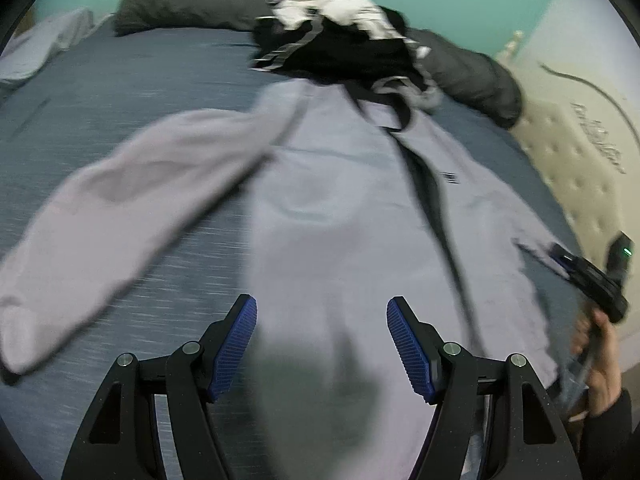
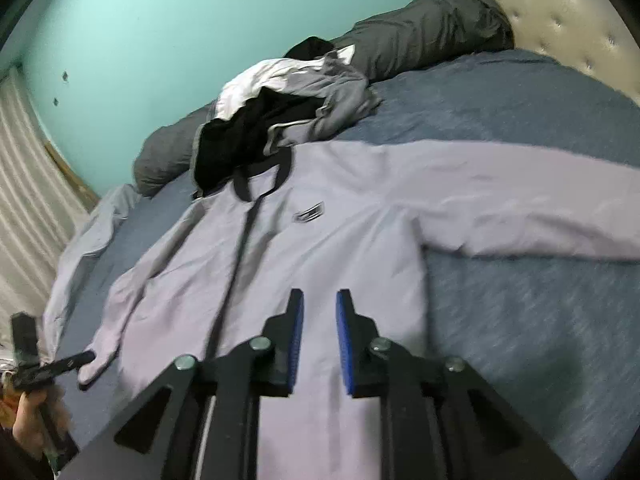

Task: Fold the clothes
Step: 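Grasp the other sleeve's black cuff with the left gripper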

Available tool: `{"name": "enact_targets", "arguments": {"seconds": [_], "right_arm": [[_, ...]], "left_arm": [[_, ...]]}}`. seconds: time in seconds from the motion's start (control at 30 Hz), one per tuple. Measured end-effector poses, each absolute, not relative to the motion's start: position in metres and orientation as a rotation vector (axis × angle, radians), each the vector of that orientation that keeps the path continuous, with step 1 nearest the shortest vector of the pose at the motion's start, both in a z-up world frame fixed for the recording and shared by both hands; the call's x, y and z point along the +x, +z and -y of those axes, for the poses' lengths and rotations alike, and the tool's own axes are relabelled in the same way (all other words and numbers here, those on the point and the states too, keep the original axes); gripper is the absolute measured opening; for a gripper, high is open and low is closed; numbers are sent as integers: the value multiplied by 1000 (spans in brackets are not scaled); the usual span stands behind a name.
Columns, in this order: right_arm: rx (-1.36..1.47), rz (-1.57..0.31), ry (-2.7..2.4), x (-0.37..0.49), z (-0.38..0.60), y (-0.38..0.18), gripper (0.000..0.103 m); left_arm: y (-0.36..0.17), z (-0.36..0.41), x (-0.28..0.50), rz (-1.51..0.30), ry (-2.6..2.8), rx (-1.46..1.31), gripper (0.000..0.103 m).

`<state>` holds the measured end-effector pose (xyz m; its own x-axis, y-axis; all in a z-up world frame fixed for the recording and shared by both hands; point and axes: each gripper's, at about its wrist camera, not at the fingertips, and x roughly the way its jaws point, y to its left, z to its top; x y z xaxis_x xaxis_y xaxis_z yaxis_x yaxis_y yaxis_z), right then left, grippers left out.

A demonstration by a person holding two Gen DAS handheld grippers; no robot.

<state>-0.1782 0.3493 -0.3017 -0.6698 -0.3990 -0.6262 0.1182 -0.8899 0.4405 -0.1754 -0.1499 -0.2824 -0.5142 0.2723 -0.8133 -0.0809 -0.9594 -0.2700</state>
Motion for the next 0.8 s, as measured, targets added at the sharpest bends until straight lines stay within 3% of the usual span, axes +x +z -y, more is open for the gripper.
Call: {"name": "enact_targets", "arguments": {"seconds": [0.13,0.4,0.8], "right_arm": [[1084,571,-2526,-164,-322,-310,19],[1088,537,-2469,-157,-295,-328,19],[1082,577,-2458,-158,-297,-331,19]], "left_arm": [[-280,200,-175,180,2639,-1522,72],[-299,288,-157,138,2748,-1689,73],[-342,277,-151,-192,2716,-1732,72]]}}
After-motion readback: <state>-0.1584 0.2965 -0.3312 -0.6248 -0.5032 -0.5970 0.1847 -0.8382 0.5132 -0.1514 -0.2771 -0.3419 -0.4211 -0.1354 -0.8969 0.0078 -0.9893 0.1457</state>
